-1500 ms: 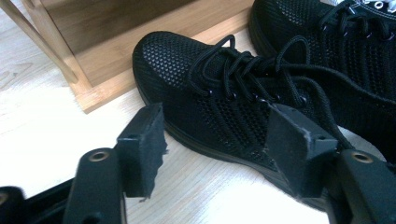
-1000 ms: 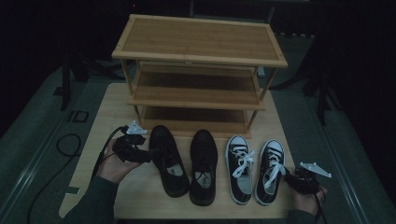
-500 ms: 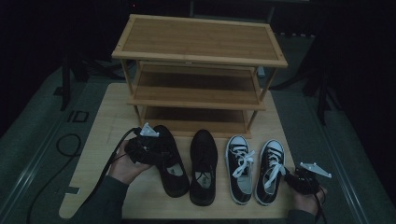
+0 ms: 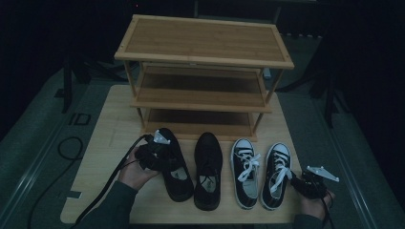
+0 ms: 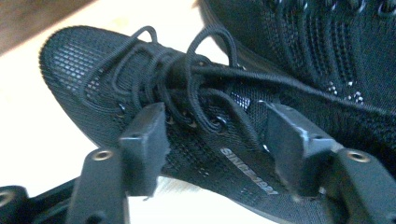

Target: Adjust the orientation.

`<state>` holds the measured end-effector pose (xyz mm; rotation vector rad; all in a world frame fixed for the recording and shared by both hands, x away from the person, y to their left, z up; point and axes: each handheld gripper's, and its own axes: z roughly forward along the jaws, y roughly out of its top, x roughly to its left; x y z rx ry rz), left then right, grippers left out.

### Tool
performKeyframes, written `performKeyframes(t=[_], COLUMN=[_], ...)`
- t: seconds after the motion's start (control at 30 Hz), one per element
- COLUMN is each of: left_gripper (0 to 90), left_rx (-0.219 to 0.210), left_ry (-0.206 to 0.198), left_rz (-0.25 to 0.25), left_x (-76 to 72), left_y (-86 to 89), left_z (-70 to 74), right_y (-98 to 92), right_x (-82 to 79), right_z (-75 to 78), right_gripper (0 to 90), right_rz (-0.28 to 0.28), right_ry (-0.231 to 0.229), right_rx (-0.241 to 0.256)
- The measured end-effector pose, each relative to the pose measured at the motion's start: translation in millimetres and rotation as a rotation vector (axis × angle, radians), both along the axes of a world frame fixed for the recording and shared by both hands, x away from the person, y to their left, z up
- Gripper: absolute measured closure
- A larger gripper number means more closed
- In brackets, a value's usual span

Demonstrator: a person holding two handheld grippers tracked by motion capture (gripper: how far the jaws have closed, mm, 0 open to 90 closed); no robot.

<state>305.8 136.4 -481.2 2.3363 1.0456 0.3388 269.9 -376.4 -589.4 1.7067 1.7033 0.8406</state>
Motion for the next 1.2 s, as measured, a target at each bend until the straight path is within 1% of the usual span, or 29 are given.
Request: performKeyframes(t=[0.07,0.1,0.13,0.2,0.23,0.27,0.3,0.33,0.37,0.4,0.43,0.5,0.53,0.57,0.6,0.63,0.67,0.7,0.73,0.77,0.83,0.9,0.97,1.0,1.03,1.1,1.13,1.2], left_gripper=[47.8,50.7,58.1,63.8,63.8,66.3,70.8,70.8,73.9,73.9,78.5,82.4,83.0,83.0,83.9,84.1,84.2,84.3,84.3,84.4,84.4,84.8,84.8,84.8,84.9,84.9,84.9,85.0], left_rx=[0.002,0.003,0.007,0.012,0.019,0.024,0.027,0.031,0.032,0.035,0.059,0.077,0.077,0.086,0.093,0.085,0.085,0.081,0.08,0.08,0.056,0.041,0.019,0.017,0.024,0.027,0.035,0.031], left_ry=[0.006,0.003,0.001,0.001,0.002,0.002,0.002,0.002,0.004,0.004,-0.015,-0.037,-0.037,-0.043,-0.048,-0.046,-0.046,-0.048,-0.049,-0.049,-0.042,-0.044,-0.033,-0.033,-0.042,-0.045,-0.059,-0.067], left_rz=[-0.004,0.0,0.008,0.008,0.005,0.003,0.003,0.001,-0.003,-0.001,0.013,0.033,0.033,0.039,0.056,0.062,0.062,0.072,0.082,0.082,0.081,0.061,0.057,0.057,0.064,0.065,0.069,0.081], left_x=[-0.4,-0.8,-1.1,-1.1,-1.1,-1.2,-1.3,-1.2,-1.0,-0.9,-0.8,-0.5,-0.5,0.3,3.0,4.4,4.4,5.8,7.5,7.5,8.8,9.8,11.7,12.2,11.8,11.6,11.3,12.2], left_y=[-0.7,-0.7,0.1,0.3,0.4,0.5,0.7,1.3,2.1,2.9,5.8,10.4,10.4,13.6,21.2,25.7,25.7,30.5,40.1,40.1,50.6,59.6,67.8,70.7,73.7,74.4,75.2,78.2], left_z=[-0.2,0.0,0.4,0.4,0.3,0.2,0.2,0.6,1.1,1.7,3.3,5.6,5.6,7.2,9.6,10.3,10.3,10.6,10.7,10.7,10.3,9.6,9.7,9.9,9.8,9.5,9.7,10.7], right_y=[0.1,0.0,0.1,0.1,0.1,0.1,0.1,0.1,0.1,0.1,0.0,0.1,0.1,0.1,0.0,0.1,0.1,0.1,0.0,0.1,0.0,0.0,0.1,0.1,0.1,0.2,0.2,0.0], right_x=[0.0,0.0,0.0,0.0,0.0,0.0,0.0,0.0,0.0,0.0,0.0,0.0,0.0,0.0,0.0,0.0,0.0,0.0,0.0,0.0,0.0,0.0,0.0,0.0,0.0,0.0,0.0,0.1], right_z=[0.1,0.0,0.1,0.0,0.0,0.1,0.0,0.0,0.1,0.1,0.1,0.0,0.0,0.1,0.1,0.0,0.0,0.0,0.0,0.1,0.0,0.0,0.0,0.1,0.0,0.1,0.1,0.1], right_gripper=[47.7,47.8,47.7,47.7,47.7,47.8,47.7,47.7,47.7,47.7,47.7,47.7,47.7,47.7,47.7,47.7,47.7,47.7,47.7,47.7,47.7,47.7,47.7,47.7,47.8,47.7,47.7,47.6], right_rz=[-0.001,0.0,-0.001,-0.001,-0.001,-0.001,0.0,0.0,-0.001,-0.001,0.0,-0.001,-0.001,-0.001,0.0,-0.001,-0.001,-0.001,0.0,-0.001,0.0,0.0,-0.001,0.0,0.0,-0.001,-0.001,-0.001], right_ry=[0.001,0.0,0.001,0.0,0.0,0.001,0.0,0.0,0.001,0.001,0.001,0.0,0.0,0.001,0.001,0.0,0.0,0.0,0.0,0.001,0.0,0.0,0.001,0.001,0.001,0.001,0.001,0.001], right_rx=[0.001,0.0,0.001,0.001,0.001,0.001,0.0,0.0,0.001,0.001,0.001,0.001,0.001,0.001,0.001,0.001,0.001,0.001,0.0,0.001,0.0,0.0,0.0,-0.001,-0.002,-0.001,-0.001,0.0])
